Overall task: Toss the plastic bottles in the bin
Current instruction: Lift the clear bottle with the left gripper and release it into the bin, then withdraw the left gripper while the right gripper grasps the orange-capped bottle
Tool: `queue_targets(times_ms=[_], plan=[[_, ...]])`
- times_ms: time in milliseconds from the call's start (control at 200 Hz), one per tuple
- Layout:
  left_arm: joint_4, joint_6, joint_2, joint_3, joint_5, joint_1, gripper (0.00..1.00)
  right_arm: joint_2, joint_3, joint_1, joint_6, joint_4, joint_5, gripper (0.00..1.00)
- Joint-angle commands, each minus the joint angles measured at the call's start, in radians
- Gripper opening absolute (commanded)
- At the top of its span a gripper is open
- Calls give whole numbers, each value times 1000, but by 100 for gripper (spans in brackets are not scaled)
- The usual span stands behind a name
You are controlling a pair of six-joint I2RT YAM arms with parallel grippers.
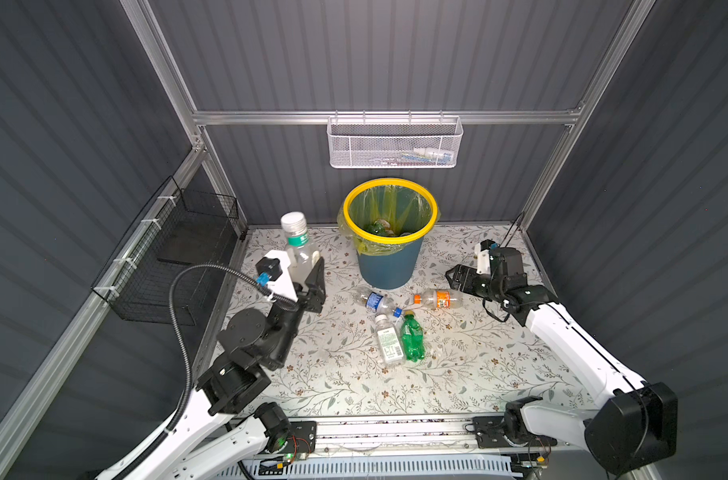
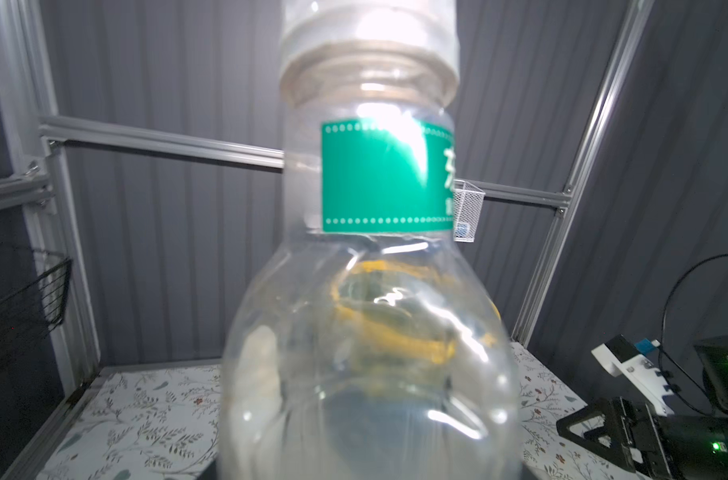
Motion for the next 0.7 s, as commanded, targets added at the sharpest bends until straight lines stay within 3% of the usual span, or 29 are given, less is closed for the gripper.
queue_targets(times_ms=[0,85,150,205,255,290,320,370,515,695], plan=[[88,153,244,219,129,4,58,-25,27,1,18,18,-2,84],[118,168,479,373,190,64,59,-32,21,5,33,38,-7,83],[-81,-6,689,643,376,204,60,-33,19,9,44,46,-16,83],[-275,-108,878,907,490,277,73,-38,19,14,49,45,-24,83],[-451,-138,1011,1128,514,287,86,-45,16,21,48,41,-28,83],[-516,-137,1064,1220,546,288,98,-53,11,24,47,35,-26,83],[-547,-136,1086,1265,553,287,100,-61,4,26,46,30,-23,84],[-541,-136,1071,1252,542,287,100,-74,-12,26,44,29,-13,84],[-430,-114,914,1021,460,299,100,-76,-43,26,40,30,-4,84],[-430,-108,745,831,387,342,100,15,7,26,-4,-14,-14,87]])
